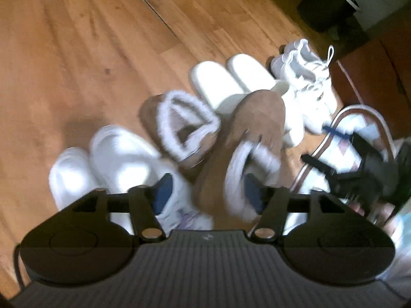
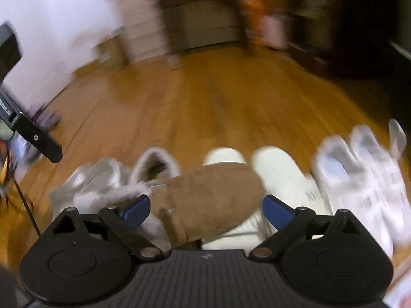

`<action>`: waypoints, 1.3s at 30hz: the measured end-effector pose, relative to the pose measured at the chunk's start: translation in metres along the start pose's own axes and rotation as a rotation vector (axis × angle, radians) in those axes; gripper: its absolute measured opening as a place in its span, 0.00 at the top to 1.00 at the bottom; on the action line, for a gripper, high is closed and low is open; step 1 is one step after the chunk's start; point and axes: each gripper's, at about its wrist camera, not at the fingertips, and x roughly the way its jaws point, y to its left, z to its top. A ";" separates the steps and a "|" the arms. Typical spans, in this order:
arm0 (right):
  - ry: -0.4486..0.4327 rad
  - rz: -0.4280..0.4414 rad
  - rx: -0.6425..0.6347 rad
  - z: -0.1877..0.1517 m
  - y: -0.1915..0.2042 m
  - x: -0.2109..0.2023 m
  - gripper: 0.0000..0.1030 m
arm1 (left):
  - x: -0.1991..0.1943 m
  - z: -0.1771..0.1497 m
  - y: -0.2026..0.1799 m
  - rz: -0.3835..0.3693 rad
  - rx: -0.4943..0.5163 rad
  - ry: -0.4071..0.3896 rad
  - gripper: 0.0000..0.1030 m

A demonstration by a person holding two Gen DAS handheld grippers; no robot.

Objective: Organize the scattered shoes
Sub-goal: 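Carry the slipper with the left tool toward the row while the right tool grasps it, then lower the slipper with the right tool beside its mate and open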

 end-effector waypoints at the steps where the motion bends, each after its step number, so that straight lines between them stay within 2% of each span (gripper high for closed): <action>1: 0.019 0.021 -0.101 0.005 0.008 0.006 0.09 | 0.011 -0.013 0.005 0.045 0.009 0.029 0.29; 4: 0.079 0.029 -0.326 0.011 0.024 0.029 0.09 | 0.007 -0.033 0.016 0.029 -0.044 0.104 0.29; 7: 0.183 0.064 -0.415 0.015 0.031 0.058 0.12 | 0.001 -0.054 0.023 -0.011 -0.095 0.144 0.29; 9: 0.219 0.044 -0.453 0.013 0.036 0.068 0.25 | 0.001 -0.063 0.024 -0.010 -0.102 0.161 0.29; 11: 0.239 -0.017 -0.438 0.012 0.039 0.082 0.45 | 0.002 -0.066 0.022 0.015 -0.087 0.164 0.29; 12: 0.241 -0.029 -0.369 0.014 0.037 0.084 0.50 | 0.000 -0.068 0.021 0.019 -0.085 0.161 0.29; 13: 0.242 -0.035 -0.294 0.018 0.033 0.085 0.64 | -0.005 -0.068 0.021 0.024 -0.086 0.150 0.29; 14: 0.236 -0.020 -0.181 0.022 0.027 0.084 0.74 | -0.009 -0.069 0.020 0.029 -0.086 0.140 0.29; 17: 0.195 -0.016 -0.013 0.031 0.016 0.074 0.79 | -0.019 -0.064 0.015 0.028 -0.058 0.121 0.29; 24: 0.120 0.035 0.323 0.047 -0.030 0.047 0.81 | -0.039 -0.051 0.013 0.129 -0.020 0.043 0.29; 26: 0.148 0.127 0.550 0.044 -0.062 0.041 0.81 | -0.042 -0.047 0.015 0.144 -0.029 0.023 0.29; 29: 0.155 0.209 0.756 0.031 -0.092 0.037 0.81 | -0.040 -0.045 0.015 0.138 -0.038 0.042 0.29; 33: 0.139 0.265 0.932 0.011 -0.113 0.027 0.81 | -0.034 -0.040 0.014 0.133 -0.036 0.048 0.29; 37: 0.123 0.348 1.094 -0.012 -0.126 0.018 0.81 | -0.037 -0.031 0.025 0.044 -0.094 0.013 0.27; 39: 0.123 0.385 1.150 -0.021 -0.128 0.019 0.81 | -0.036 -0.029 0.029 0.044 -0.104 -0.002 0.27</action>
